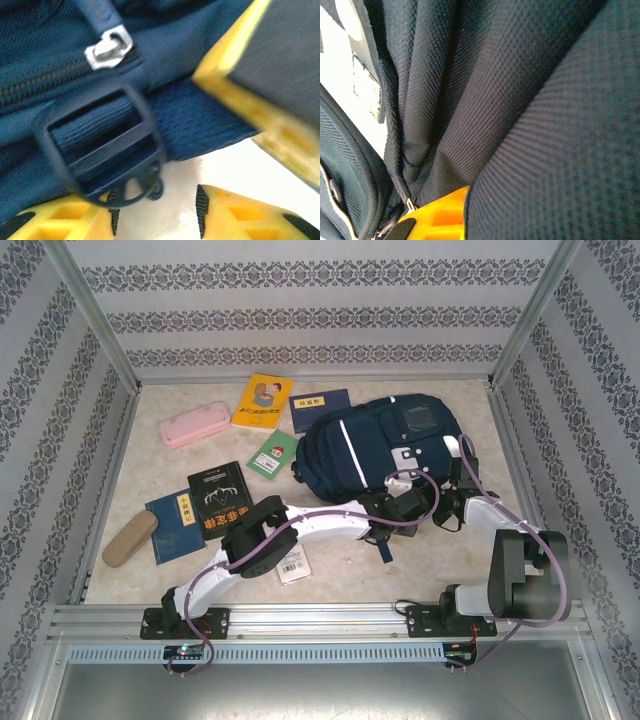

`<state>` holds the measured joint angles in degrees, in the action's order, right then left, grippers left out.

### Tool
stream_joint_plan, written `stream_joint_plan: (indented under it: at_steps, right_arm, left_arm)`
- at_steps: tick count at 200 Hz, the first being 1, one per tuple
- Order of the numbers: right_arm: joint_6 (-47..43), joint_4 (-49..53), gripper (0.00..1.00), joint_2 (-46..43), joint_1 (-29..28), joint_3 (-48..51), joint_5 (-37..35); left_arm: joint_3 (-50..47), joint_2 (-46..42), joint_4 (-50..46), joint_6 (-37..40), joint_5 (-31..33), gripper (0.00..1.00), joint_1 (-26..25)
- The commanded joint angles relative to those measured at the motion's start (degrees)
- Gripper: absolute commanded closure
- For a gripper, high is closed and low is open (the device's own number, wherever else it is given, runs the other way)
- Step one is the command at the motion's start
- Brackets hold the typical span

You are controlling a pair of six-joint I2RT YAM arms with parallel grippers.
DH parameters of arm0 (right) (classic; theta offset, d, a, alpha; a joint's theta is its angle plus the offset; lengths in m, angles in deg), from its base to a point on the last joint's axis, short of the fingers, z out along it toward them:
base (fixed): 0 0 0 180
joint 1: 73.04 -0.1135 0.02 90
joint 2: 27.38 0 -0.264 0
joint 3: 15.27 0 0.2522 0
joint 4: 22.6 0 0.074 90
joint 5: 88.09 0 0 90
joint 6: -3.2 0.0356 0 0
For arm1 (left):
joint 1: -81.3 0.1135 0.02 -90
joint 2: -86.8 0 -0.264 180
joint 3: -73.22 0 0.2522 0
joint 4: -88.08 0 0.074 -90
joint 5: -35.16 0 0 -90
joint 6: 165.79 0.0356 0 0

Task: Pack the student bag
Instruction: Unzip the student bag at the middle-right of the table.

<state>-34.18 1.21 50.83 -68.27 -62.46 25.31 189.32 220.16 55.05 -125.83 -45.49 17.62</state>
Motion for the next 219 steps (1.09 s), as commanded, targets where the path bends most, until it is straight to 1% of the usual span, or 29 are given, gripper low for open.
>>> stream_joint_plan:
  at_steps: [1, 19, 34, 51, 78, 90, 119, 146, 165, 170, 179, 193, 199, 219]
  right_arm:
    - [0.83, -2.39, 1.00, 1.03, 0.57, -1.73, 2.88]
    - [0.86, -2.47, 1.00, 1.06, 0.67, -1.47, 2.57]
    - [0.95, -2.72, 1.00, 1.23, 0.67, -1.31, 2.72]
    - [1.26, -3.30, 1.00, 1.51, 0.69, -0.98, 3.21]
    - [1.85, -3.75, 1.00, 1.30, 0.67, -0.32, 3.72]
    - [1.94, -3.80, 1.00, 1.11, 0.66, -0.16, 3.75]
    - [2.12, -3.86, 1.00, 0.88, 0.68, -0.21, 4.11]
    - [2.76, -4.15, 1.00, 0.80, 0.54, -0.41, 4.70]
    - [3.01, -4.19, 1.00, 0.49, 0.15, -0.41, 4.57]
    - [3.03, -4.22, 1.00, 0.45, 0.07, -0.41, 4.55]
    - [3.04, -4.16, 1.00, 0.53, -0.03, -0.33, 4.50]
    - [2.95, -4.09, 1.00, 0.62, -0.14, -0.30, 4.52]
    - [2.87, -4.11, 1.00, 0.55, -0.13, -0.32, 4.42]
    - [2.14, -3.37, 1.00, 0.36, -0.16, -0.75, 3.95]
  left_arm:
    - [-2.85, 0.56, -1.81, -0.88, 2.23, 0.57, 0.59]
    - [-5.55, -0.70, 0.12, -1.08, 2.89, 0.57, 0.50]
    - [-6.36, -1.02, 2.31, -0.63, 2.27, 0.54, 0.57]
    - [-1.94, 1.26, -2.47, -0.04, 2.66, 0.54, 0.57]
    - [2.20, 4.02, -5.70, 0.55, 1.99, 0.53, 0.57]
    - [4.87, 5.56, -9.06, 0.47, 2.70, 0.54, 0.57]
    - [10.06, 9.11, -15.98, -0.17, 4.08, 0.58, 0.57]
    - [15.03, 12.36, -21.15, 0.16, 5.58, 0.63, 0.38]
    - [16.50, 13.64, -22.42, 0.21, 5.95, 0.71, 0.36]
    - [16.65, 13.81, -22.65, 0.14, 6.04, 0.75, 0.40]
    - [16.73, 13.81, -22.99, 0.04, 6.27, 0.86, 0.40]
    - [16.23, 12.91, -23.29, 0.08, 7.32, 0.94, 0.44]
    - [15.71, 12.24, -23.03, 0.16, 7.70, 1.00, 0.49]
    - [13.33, 9.48, -21.98, 0.37, 8.58, 1.00, 0.66]
